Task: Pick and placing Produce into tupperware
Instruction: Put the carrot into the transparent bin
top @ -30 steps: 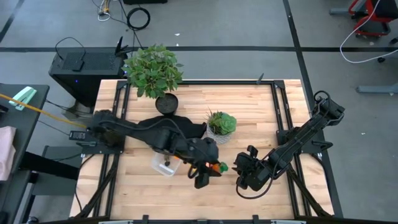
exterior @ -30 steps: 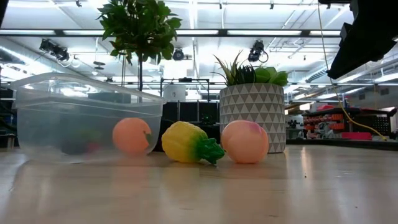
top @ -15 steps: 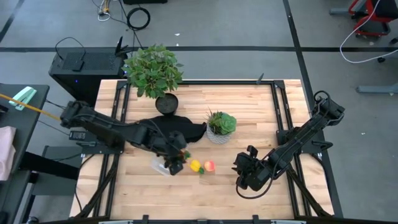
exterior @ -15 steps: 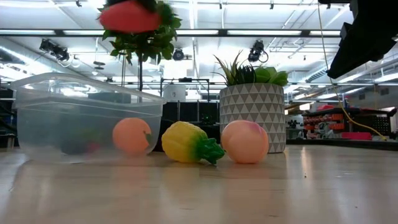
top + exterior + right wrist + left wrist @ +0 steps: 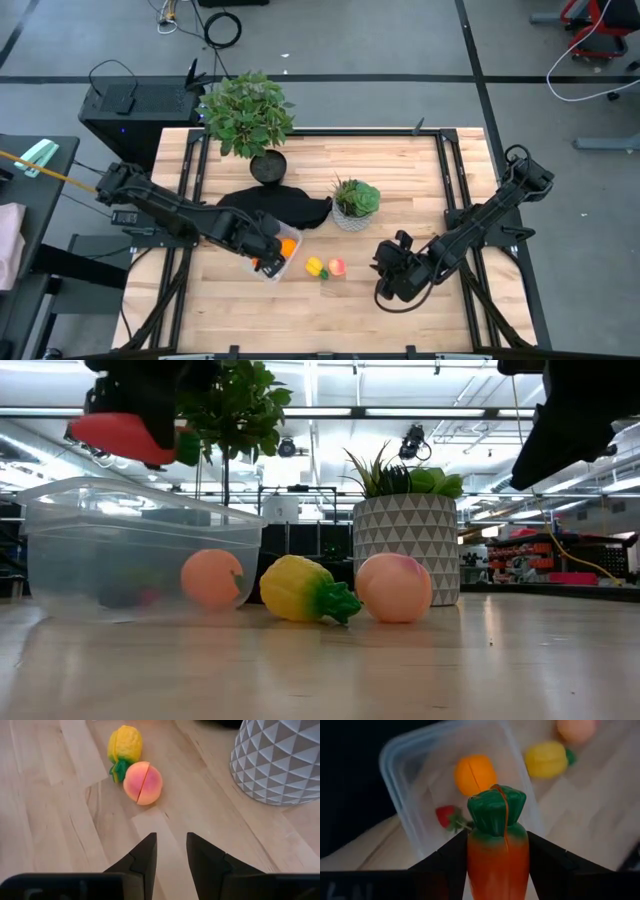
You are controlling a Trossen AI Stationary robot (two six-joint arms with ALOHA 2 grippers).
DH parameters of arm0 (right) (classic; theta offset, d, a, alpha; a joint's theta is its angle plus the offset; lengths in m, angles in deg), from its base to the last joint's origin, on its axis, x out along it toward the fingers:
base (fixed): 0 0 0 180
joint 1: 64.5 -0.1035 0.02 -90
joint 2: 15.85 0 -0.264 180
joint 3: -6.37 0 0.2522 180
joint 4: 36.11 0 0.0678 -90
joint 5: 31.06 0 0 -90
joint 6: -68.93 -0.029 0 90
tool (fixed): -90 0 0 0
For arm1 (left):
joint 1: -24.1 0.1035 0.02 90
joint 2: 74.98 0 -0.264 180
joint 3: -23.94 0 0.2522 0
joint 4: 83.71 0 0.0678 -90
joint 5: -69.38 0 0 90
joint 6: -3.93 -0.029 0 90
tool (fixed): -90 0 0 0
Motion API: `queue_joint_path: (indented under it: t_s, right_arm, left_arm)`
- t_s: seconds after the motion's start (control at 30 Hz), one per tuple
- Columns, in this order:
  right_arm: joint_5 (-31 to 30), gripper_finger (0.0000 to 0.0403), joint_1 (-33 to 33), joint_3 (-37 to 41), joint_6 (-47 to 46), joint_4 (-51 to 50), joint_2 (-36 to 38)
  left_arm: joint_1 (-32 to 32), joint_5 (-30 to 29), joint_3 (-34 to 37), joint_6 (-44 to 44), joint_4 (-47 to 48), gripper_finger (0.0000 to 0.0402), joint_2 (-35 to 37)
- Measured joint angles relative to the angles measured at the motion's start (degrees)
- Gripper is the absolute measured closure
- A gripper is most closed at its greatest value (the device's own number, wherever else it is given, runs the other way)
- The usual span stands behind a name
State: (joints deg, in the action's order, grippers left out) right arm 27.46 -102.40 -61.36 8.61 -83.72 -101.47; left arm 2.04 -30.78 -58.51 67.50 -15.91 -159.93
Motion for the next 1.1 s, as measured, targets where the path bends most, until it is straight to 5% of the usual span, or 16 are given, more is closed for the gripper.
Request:
queue_joint_path:
  t_s: [0.3, 1.1]
  right_arm:
    - [0.0, 0.0291, 0.3, 0.0, 0.1, 1.2, 0.0]
    - [0.0, 0.0291, 0.2, 0.0, 0.3, 2.2, 0.0]
  left_arm:
    - [-0.8, -4.1, 0.8, 9.2, -0.7, 0.022, -5.5]
    - [-1.7, -5.0, 0.9, 11.0, -6.7, 0.0212, -10.3]
